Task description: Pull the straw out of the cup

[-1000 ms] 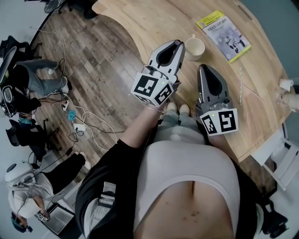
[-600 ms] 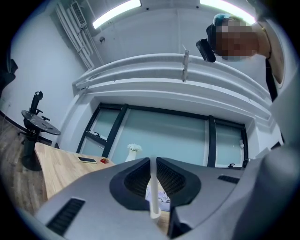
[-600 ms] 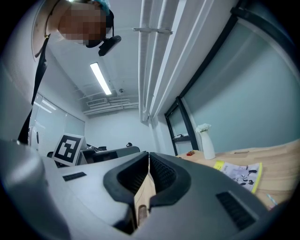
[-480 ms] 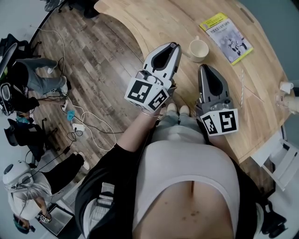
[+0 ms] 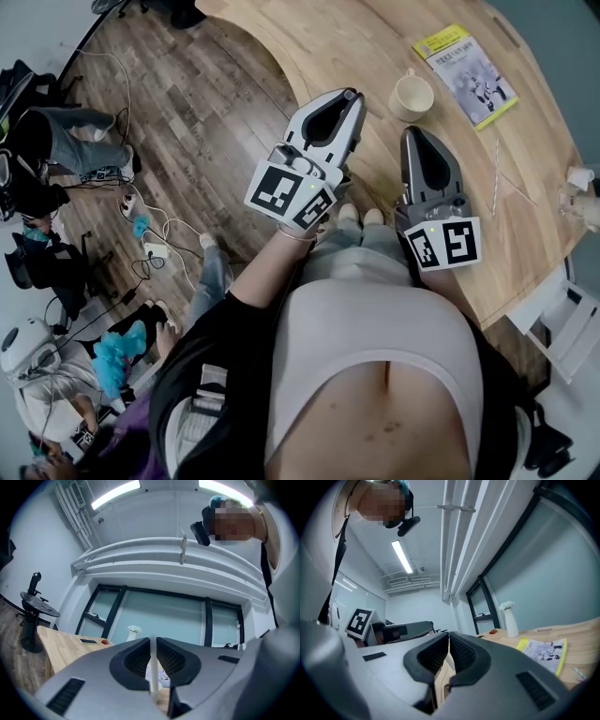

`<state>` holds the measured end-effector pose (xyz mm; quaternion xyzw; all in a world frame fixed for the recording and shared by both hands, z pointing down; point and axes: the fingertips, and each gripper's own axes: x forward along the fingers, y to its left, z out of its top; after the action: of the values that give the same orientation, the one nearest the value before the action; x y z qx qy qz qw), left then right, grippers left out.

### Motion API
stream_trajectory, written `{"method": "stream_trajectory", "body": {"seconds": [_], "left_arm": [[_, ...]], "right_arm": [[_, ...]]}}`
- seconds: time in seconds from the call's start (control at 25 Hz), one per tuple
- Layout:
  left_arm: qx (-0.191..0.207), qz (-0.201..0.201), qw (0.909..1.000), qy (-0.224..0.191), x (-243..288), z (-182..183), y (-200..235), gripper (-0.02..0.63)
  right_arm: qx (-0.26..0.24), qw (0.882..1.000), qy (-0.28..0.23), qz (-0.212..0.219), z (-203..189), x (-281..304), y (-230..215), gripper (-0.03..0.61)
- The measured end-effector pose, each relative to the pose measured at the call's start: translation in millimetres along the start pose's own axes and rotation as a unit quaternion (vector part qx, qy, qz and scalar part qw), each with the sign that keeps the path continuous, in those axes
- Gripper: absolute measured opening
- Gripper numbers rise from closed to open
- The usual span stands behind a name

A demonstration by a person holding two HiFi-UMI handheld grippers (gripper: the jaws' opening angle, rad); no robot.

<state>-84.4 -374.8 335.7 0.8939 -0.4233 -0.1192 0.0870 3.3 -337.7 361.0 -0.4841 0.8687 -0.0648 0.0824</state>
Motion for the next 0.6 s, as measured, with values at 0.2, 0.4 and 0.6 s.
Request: {"method": "stream_trajectory", "body": {"seconds": [0.2, 0.4, 0.6], "left_arm": [[0.005, -0.007, 0.9999, -0.006, -12.3, 1.7, -2.7, 0.043], [0.006, -0.009, 0.9999, -0.004, -22.2, 0.7, -11.4, 0.043], [0.010, -0.009, 0.9999, -0.006, -30.4, 3.2, -27.8, 0.043]], "right_arm": [[-0.005, 1.000, -0.002, 0.002, -0.9, -0.5, 6.9, 0.031], [-0.008, 1.000, -0.005, 0.003, 2.9, -8.1, 10.5, 0.031], [-0.014, 1.000, -0.009, 0.010, 11.1, -22.9, 17.5, 0.031]]}}
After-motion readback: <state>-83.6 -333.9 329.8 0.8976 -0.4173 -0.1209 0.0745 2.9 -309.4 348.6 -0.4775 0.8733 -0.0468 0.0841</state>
